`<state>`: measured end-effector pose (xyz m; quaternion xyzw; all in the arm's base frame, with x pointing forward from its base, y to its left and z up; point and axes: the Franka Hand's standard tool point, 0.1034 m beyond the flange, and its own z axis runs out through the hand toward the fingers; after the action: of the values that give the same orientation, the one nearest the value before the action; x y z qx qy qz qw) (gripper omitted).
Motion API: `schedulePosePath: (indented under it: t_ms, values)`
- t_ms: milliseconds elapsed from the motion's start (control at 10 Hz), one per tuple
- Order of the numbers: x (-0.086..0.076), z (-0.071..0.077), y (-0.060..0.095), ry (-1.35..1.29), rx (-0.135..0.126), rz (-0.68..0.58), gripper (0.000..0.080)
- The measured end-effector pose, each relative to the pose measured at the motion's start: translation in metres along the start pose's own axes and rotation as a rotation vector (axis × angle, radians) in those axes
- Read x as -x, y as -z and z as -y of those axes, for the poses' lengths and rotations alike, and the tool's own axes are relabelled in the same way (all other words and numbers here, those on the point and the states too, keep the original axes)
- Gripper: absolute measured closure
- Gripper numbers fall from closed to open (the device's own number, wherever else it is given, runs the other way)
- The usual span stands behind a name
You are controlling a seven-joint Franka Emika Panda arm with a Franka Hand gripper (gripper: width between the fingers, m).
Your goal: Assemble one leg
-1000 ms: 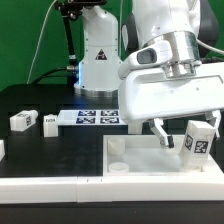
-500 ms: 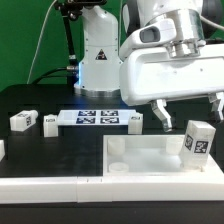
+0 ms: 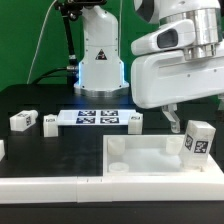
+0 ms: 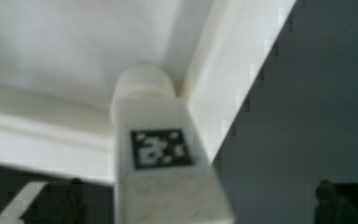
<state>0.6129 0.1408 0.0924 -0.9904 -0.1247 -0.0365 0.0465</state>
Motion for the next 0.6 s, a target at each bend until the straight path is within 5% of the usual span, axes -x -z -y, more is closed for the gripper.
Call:
schedulePosePath:
  t_ms: [100, 600]
  values:
    - [-0.0046, -0.0013, 0.0017, 0.001, 0.029, 0.071, 0.0150]
    - [-0.0093, -0.0053, 0.0001, -0.001, 0.030, 0.125, 0.0150]
